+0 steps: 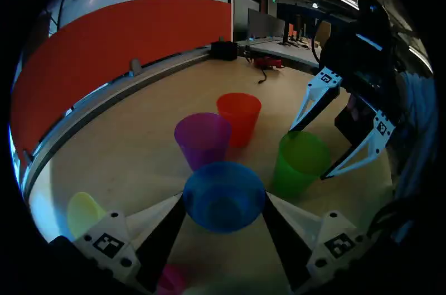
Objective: Pour water
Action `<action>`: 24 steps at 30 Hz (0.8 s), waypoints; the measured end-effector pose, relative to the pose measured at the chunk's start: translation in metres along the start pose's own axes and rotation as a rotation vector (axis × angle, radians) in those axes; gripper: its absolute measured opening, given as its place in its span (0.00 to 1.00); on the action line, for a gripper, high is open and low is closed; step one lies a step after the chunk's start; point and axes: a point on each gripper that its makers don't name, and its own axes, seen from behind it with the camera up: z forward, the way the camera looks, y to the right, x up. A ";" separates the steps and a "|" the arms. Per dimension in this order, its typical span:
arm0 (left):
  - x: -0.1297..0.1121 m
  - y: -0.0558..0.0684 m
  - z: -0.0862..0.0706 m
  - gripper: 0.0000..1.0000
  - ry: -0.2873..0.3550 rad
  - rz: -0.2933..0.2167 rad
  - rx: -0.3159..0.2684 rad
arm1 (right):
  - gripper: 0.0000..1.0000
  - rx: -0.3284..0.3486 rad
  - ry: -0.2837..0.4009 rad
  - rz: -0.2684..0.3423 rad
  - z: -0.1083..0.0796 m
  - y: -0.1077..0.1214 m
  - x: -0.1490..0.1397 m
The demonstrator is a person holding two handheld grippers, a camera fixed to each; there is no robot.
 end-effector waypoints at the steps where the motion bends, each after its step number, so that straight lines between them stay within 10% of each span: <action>1: 0.000 0.000 0.000 0.89 0.000 -0.001 0.000 | 1.00 0.000 0.001 0.000 0.000 0.000 0.000; 24: 0.002 0.003 -0.016 0.87 0.018 0.002 -0.006 | 1.00 0.004 0.010 -0.002 0.009 -0.003 0.004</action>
